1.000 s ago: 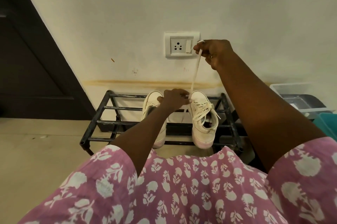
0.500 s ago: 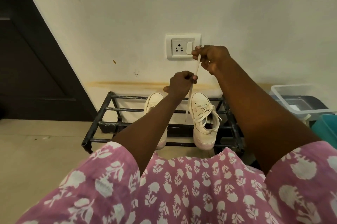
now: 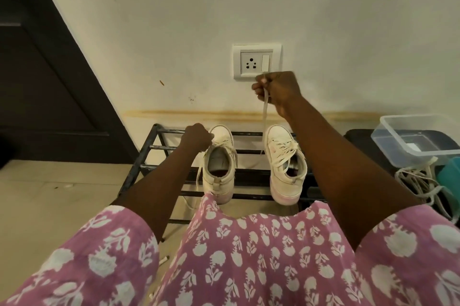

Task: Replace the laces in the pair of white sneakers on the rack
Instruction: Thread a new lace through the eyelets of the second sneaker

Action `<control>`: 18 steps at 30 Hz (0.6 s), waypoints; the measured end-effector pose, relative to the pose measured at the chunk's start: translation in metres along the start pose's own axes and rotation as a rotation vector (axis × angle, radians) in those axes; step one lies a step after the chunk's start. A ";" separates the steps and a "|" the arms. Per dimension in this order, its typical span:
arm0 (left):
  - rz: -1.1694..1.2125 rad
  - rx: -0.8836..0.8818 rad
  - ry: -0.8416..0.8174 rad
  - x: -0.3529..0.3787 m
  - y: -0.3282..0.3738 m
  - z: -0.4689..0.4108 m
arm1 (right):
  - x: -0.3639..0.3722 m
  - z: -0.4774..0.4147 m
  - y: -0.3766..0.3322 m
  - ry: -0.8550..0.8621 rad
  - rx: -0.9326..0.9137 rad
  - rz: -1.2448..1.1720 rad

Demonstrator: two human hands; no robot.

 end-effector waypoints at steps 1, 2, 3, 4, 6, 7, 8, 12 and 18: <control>-0.085 0.012 -0.024 0.002 -0.006 0.001 | 0.008 0.002 0.007 -0.018 0.007 0.012; -0.159 0.023 -0.045 0.005 -0.010 0.002 | 0.016 0.004 0.015 -0.038 0.016 0.033; -0.198 0.026 -0.068 0.006 -0.012 0.004 | 0.024 0.006 0.023 -0.053 0.028 0.058; -0.215 0.046 -0.089 0.009 -0.012 0.006 | 0.032 0.008 0.032 -0.065 0.041 0.087; -0.177 0.081 -0.121 0.012 -0.010 0.007 | 0.046 0.013 0.048 -0.078 0.062 0.141; -0.134 0.080 -0.139 0.013 -0.011 0.006 | 0.051 0.015 0.056 -0.077 0.070 0.157; -0.093 0.093 -0.159 0.015 -0.012 0.006 | 0.057 0.017 0.063 -0.076 0.074 0.169; 0.221 0.126 -0.141 0.012 -0.020 0.006 | 0.085 0.026 0.086 -0.155 -0.009 0.431; 0.647 -0.034 -0.184 0.019 -0.042 0.007 | 0.102 0.033 0.094 -0.180 -0.150 0.681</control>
Point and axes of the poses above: each hand's wrist, its own z-axis away from the middle knuckle, its own x-axis out of the palm, y = z × x, the point moved 8 cm from there along -z, towards the middle knuckle, and after that the axes turned 4 degrees about z, right-handed, at the moved point
